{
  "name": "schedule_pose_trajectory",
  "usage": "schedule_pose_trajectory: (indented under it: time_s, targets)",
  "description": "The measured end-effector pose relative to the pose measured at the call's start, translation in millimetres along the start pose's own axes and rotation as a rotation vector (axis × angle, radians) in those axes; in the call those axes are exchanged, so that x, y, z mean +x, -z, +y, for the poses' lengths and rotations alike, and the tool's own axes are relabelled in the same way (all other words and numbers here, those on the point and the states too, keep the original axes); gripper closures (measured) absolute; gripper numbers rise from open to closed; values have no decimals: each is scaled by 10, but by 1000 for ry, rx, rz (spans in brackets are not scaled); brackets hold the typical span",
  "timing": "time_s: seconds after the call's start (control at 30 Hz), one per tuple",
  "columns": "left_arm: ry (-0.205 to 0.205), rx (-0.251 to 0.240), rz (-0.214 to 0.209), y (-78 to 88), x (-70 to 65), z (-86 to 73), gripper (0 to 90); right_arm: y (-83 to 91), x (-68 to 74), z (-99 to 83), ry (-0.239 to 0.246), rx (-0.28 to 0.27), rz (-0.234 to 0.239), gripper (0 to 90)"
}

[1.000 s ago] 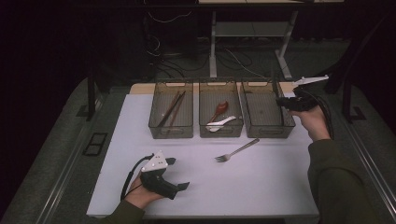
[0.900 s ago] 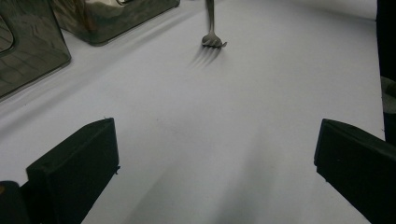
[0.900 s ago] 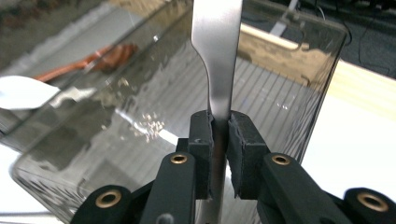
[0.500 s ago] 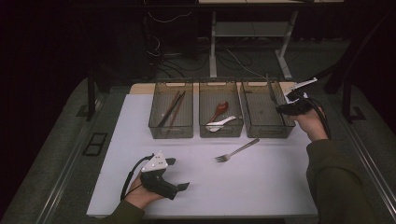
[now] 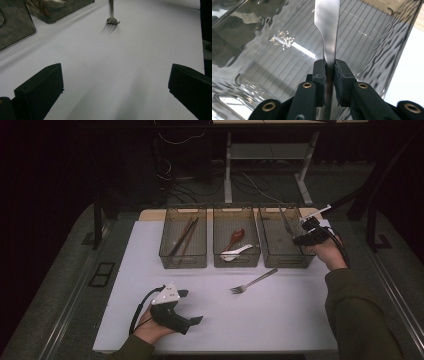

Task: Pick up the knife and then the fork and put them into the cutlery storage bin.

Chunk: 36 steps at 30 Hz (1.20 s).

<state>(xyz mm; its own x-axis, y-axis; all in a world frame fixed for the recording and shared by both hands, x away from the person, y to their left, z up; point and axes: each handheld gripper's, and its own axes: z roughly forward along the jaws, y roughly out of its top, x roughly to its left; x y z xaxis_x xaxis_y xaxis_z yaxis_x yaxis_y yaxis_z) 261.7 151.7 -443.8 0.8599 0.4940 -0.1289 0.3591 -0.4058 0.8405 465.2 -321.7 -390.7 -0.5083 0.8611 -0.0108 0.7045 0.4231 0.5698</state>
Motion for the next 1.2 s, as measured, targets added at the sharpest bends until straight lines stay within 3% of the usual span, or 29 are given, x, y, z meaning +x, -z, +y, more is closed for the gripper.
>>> schedule_pose_trajectory:
  time_s: [0.33,0.6,0.8,0.93,1.07,1.2]
  targets:
    - [-2,-3,-1,-4,-5,0,0,34,-6,-2,-50,-43,10,534]
    - [-1,-3,-1,-5,-6,0,0,269,17,-25,-84,-162,81,447]
    - [-3,1,-2,-6,-11,4,0,482,174,-102,-73,-268,143,445]
    - [-6,4,-3,-10,-13,4,0,587,327,-162,-38,-299,176,444]
    - [-7,4,-2,-9,-15,6,0,665,501,-219,7,-324,202,506]
    - [-6,4,-2,-9,-16,5,0,677,683,-294,49,-321,235,633]
